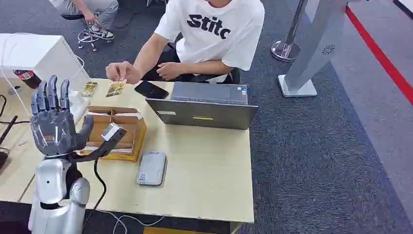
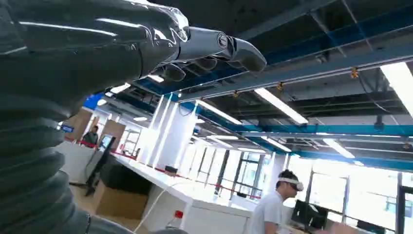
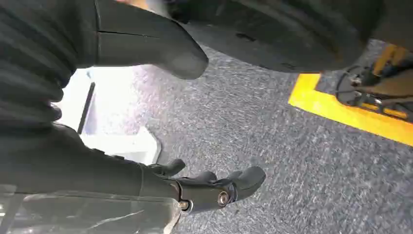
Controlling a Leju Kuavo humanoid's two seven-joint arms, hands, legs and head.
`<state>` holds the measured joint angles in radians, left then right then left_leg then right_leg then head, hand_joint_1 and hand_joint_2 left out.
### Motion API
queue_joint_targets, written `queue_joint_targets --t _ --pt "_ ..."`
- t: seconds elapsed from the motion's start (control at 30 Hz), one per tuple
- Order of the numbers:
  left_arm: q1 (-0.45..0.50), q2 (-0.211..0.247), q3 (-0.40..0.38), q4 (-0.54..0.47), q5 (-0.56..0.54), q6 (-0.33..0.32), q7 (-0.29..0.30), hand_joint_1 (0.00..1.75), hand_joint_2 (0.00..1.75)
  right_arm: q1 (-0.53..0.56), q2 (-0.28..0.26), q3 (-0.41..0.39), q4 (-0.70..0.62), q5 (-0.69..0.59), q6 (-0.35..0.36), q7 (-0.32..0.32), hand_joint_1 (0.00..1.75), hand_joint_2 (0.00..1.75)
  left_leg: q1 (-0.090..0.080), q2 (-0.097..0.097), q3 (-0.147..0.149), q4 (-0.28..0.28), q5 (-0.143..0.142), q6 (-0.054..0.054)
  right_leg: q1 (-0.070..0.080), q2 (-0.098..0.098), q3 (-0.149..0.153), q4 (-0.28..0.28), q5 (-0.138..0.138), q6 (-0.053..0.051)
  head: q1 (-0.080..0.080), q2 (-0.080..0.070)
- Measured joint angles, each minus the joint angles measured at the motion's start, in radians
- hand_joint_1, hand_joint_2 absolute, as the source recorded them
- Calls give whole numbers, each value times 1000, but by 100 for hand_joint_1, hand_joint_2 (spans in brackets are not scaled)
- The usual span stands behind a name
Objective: Pass the card to the sensor for recognition and then transmit it.
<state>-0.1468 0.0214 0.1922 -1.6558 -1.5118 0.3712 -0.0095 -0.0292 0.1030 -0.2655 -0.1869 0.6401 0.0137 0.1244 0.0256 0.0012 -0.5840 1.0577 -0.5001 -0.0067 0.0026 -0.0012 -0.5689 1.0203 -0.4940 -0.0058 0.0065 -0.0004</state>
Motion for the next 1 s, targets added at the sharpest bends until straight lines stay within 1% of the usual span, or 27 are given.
queue_joint_targets --t 0.1,0.23,0.27,0.3,0.37,0.47,0.57,0.73,0.83,0.9,1.0 --pt "-42 41 -27 103 0 40 12 0 175 -1 -5 3 0 15 8 -2 0 175 0 1 0 -1 1 -1 0 1 -1 0 0 0 0 0" --pt "-85 76 -28 226 0 90 9 0 175 0 -8 6 0 31 10 -3 0 175 0 1 0 -2 1 -1 0 1 -1 0 0 0 0 0" --pt "-93 83 -28 256 0 100 9 141 175 0 -8 6 0 31 10 -3 0 175 0 1 0 -2 1 -1 0 1 -1 0 0 0 0 0" --pt "-98 89 -28 278 0 105 7 175 175 0 -8 6 0 32 10 -3 0 175 0 2 0 -2 1 -1 0 1 -1 0 0 0 0 0" --pt "-109 98 -27 323 0 123 -6 175 175 0 -8 6 0 34 10 -2 0 175 0 1 0 -2 1 -1 0 1 -1 0 0 0 0 0" --pt "-117 105 -24 368 0 126 -26 175 175 0 -8 6 0 41 10 -1 0 175 0 1 -1 -2 1 -1 0 1 -1 0 0 0 0 0" --pt "-120 106 -8 398 0 141 -48 175 175 1 -8 5 0 45 10 1 0 175 0 1 -1 -2 1 -1 0 1 -1 0 0 0 0 0" --pt "-120 105 16 429 0 157 -61 175 175 1 -8 5 0 49 10 2 0 175 0 2 -1 -2 1 -1 0 1 -2 0 0 0 0 0" --pt "-119 95 42 428 2 173 -85 175 175 1 -8 4 0 53 10 11 0 175 0 2 -1 -2 1 -1 0 2 -2 0 0 0 0 0" --pt "-114 81 62 412 8 173 -118 175 175 1 -8 1 0 57 10 13 0 175 0 2 -1 -2 1 -1 0 2 -2 0 0 0 0 0" --pt "-97 42 74 339 40 139 -194 175 175 1 -8 -10 0 63 10 14 0 175 0 1 -2 -2 1 -1 0 1 -2 0 0 0 0 0"
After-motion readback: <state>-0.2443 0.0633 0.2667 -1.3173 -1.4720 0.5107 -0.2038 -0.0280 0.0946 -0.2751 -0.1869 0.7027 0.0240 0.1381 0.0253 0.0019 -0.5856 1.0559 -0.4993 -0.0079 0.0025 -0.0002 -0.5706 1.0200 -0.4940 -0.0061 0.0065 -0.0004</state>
